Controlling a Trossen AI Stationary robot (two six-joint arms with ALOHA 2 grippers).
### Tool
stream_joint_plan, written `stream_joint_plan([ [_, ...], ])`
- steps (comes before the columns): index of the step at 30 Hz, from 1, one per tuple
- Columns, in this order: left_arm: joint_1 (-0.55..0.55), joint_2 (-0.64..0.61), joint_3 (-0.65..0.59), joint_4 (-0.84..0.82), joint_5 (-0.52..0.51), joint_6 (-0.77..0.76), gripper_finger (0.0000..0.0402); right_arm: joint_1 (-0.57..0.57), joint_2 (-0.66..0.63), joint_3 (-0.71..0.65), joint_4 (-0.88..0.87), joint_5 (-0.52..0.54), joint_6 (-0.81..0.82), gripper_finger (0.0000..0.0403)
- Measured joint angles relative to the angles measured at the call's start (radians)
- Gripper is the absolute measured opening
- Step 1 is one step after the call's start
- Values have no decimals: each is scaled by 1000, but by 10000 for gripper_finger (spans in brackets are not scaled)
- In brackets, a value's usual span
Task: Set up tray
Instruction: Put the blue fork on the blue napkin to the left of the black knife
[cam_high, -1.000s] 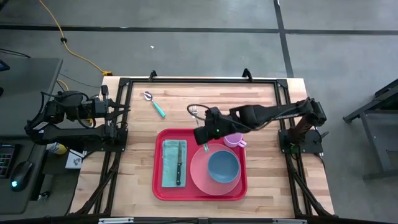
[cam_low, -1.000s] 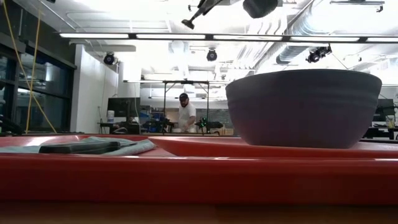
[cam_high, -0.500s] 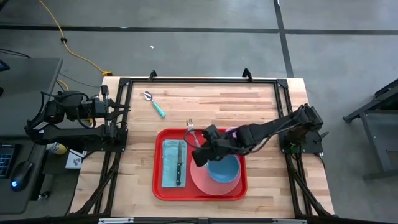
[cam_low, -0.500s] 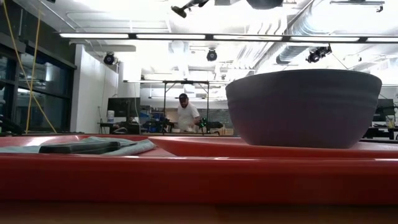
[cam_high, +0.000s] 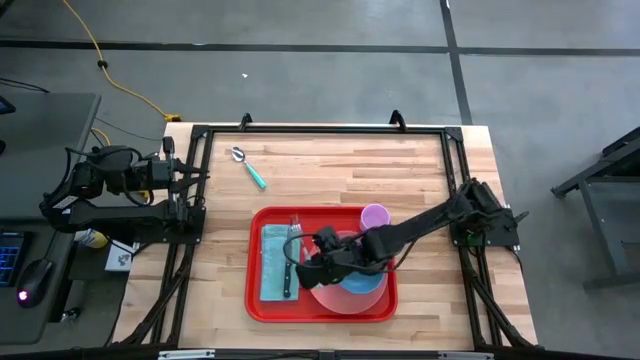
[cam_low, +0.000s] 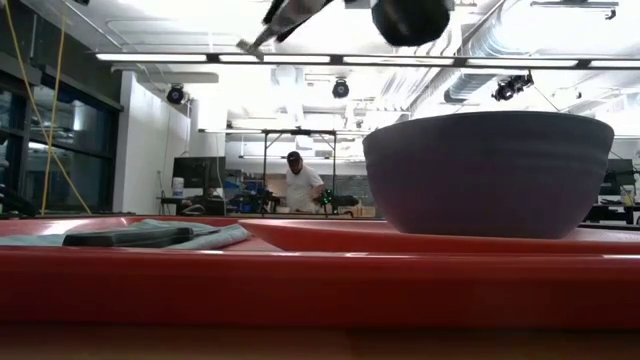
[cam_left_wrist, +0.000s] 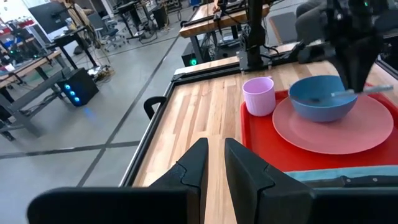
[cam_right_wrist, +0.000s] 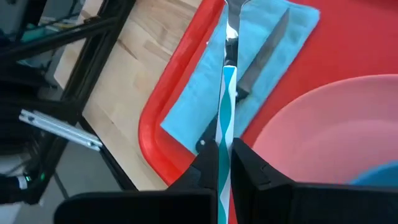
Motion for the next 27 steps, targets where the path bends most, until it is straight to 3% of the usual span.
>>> stream_joint_plan([
  [15,0,0,0,-3,0,-16,85,-71,115,0,335,60,-54,0],
  [22,0,0,0,-3,0,-24,85,-124,122,64,335,45,-134,0],
  [27,0,0,0,-3,0,-42,85,-156,206,191,291,-1,-179,0],
])
